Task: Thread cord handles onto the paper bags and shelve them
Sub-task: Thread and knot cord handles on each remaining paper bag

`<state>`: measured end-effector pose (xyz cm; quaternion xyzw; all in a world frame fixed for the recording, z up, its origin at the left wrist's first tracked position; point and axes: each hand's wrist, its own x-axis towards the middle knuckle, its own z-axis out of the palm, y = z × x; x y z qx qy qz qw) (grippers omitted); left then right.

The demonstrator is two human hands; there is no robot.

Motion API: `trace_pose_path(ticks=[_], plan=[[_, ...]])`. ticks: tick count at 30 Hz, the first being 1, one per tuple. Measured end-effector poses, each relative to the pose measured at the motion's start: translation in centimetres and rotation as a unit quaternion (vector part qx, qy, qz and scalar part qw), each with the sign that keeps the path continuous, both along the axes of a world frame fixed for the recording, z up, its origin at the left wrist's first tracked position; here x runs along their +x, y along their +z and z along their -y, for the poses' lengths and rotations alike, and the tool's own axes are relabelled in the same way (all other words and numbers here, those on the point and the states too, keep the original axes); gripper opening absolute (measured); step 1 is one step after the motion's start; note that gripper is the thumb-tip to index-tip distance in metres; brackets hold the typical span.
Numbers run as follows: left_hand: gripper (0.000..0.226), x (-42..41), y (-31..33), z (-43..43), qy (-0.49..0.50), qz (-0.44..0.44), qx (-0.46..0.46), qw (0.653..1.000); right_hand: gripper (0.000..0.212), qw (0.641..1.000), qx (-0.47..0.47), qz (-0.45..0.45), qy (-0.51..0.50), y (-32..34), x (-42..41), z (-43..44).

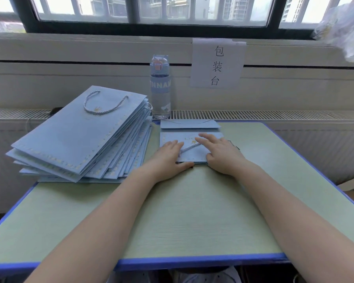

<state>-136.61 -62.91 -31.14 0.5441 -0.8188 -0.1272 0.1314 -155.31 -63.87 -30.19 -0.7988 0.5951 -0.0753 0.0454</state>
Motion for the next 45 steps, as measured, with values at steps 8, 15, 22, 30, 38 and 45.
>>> trace_pose_path(ticks=[8,15,22,30,38,45], plan=[[0.07,0.1,0.3,-0.2,0.002,-0.004,0.001,1.0,0.016,0.999,0.005,0.032,-0.01,0.6,-1.3,0.3],[0.057,0.3,0.6,-0.3,0.016,-0.078,-0.05,0.996,0.019,0.992,0.063,0.056,-0.092,1.4,-4.2,0.4],[0.029,0.4,0.6,-0.2,0.0,-0.138,-0.085,0.987,0.013,0.981,0.01,0.14,-0.136,1.6,-4.4,0.4],[0.027,0.8,1.3,-0.6,0.102,-0.105,-0.261,0.954,0.02,0.964,-0.112,0.209,-0.118,2.4,-6.1,-0.1],[0.025,1.6,1.1,-0.1,0.104,-0.142,-0.343,0.923,0.022,0.924,-0.136,0.215,-0.284,1.9,-8.8,0.1],[0.012,1.1,0.9,0.0,0.051,-0.155,-0.368,0.916,0.03,0.915,-0.169,0.292,-0.223,2.6,-7.1,-0.2]])
